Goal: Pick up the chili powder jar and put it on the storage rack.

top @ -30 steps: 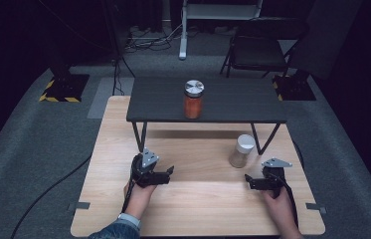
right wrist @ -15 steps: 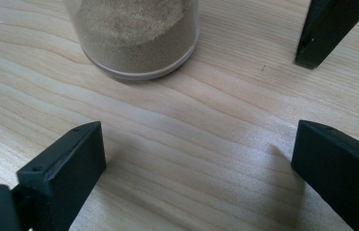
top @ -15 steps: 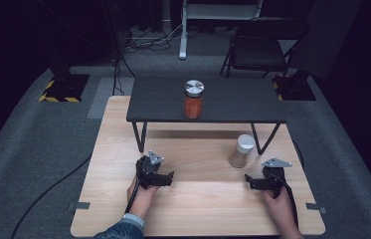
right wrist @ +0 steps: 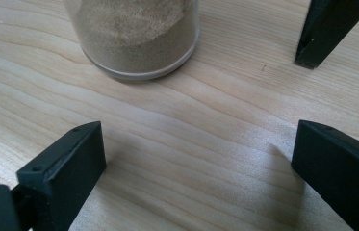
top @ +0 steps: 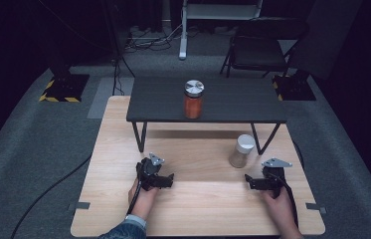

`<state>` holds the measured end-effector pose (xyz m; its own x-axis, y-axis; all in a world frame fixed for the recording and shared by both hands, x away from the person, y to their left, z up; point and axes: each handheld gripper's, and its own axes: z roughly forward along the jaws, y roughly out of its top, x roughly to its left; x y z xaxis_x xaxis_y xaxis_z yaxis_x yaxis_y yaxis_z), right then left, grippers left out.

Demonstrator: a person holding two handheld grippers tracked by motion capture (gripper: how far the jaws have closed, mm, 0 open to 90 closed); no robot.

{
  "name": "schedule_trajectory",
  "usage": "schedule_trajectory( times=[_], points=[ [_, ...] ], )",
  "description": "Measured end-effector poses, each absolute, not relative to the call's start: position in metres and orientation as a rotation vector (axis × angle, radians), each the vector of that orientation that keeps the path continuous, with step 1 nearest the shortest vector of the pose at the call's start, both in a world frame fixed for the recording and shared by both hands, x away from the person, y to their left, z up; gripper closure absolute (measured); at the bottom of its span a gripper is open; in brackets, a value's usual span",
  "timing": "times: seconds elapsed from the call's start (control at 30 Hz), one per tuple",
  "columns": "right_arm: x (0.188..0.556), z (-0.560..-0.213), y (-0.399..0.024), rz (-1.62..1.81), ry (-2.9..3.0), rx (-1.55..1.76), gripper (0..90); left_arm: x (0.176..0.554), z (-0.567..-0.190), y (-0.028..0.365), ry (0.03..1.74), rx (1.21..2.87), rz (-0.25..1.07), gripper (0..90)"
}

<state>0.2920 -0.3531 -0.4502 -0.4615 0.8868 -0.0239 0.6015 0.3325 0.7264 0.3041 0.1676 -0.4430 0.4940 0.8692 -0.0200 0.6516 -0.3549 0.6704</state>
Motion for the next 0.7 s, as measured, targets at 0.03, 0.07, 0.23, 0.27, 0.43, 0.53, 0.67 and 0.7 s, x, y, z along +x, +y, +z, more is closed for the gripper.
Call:
schedule_trajectory(
  times=[0.03, 0.07, 0.23, 0.27, 0.43, 0.53, 0.67, 0.7],
  points=[
    [0.292, -0.4502, -0.3531, 0.922, 2.184, 1.311, 4.6, 0.3036, -0.4433, 0.1662, 1.245, 2.122, 0.458, 4.5],
    [0.292, -0.4502, -0.3531, 0.922, 2.184, 1.311, 4.6, 0.3038, -0.4438, 0.1661, 1.241, 2.123, 0.46, 3.6],
    [0.2919, -0.4502, -0.3531, 0.923, 2.184, 1.311, 4.6, 0.3029, -0.4505, 0.1705, 1.189, 2.114, 0.47, 0.3],
    [0.2919, -0.4502, -0.3531, 0.922, 2.184, 1.311, 4.6, 0.3021, -0.4512, 0.1708, 1.189, 2.111, 0.473, 0.3],
    [0.2919, -0.4502, -0.353, 0.922, 2.185, 1.31, 4.5, 0.299, -0.4514, 0.1686, 1.21, 2.1, 0.48, 0.3],
    [0.2919, -0.4502, -0.3529, 0.921, 2.185, 1.31, 4.4, 0.2974, -0.4513, 0.167, 1.223, 2.094, 0.485, 0.3],
    [0.2917, -0.4502, -0.3528, 0.921, 2.184, 1.31, 4.5, 0.2949, -0.4512, 0.164, 1.239, 2.087, 0.485, 0.3],
    [0.2917, -0.4502, -0.3528, 0.921, 2.185, 1.31, 4.4, 0.2948, -0.4513, 0.164, 1.24, 2.086, 0.485, 0.3]
  ],
)
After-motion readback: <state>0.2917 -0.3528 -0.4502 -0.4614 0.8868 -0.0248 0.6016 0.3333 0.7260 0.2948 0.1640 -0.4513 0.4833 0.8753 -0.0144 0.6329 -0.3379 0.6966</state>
